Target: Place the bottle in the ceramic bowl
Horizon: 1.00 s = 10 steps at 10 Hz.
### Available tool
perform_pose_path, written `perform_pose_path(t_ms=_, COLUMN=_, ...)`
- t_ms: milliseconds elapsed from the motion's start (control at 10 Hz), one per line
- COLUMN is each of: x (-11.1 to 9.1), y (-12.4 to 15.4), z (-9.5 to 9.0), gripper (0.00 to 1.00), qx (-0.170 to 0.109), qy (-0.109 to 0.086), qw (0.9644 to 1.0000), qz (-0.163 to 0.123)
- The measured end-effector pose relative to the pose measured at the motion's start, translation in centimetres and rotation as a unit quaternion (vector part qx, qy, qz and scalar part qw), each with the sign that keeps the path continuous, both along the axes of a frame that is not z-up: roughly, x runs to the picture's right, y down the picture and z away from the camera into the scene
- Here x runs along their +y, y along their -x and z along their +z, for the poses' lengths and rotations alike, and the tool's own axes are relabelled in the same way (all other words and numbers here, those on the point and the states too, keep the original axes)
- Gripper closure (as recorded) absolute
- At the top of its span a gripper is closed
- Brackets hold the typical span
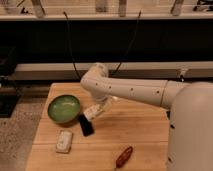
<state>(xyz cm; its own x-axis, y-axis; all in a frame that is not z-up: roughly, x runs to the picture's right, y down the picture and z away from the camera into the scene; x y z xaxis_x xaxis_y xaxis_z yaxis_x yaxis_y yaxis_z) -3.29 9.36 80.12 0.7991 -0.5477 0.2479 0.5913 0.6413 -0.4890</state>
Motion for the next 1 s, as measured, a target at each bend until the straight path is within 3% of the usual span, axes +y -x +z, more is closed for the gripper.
perform_pose_path(t_ms=300, x=-0.9, y=3.0, z=0.4, gripper=1.0, qx=-0.011, qy=-0.002, qw=0.9996, qz=-0.027)
perform_pose_path(t_ms=1000, x=-2.1, y=7.3, z=0.7, gripper=1.0, qx=-0.018, qy=-0.006, qw=0.9985, qz=-0.052)
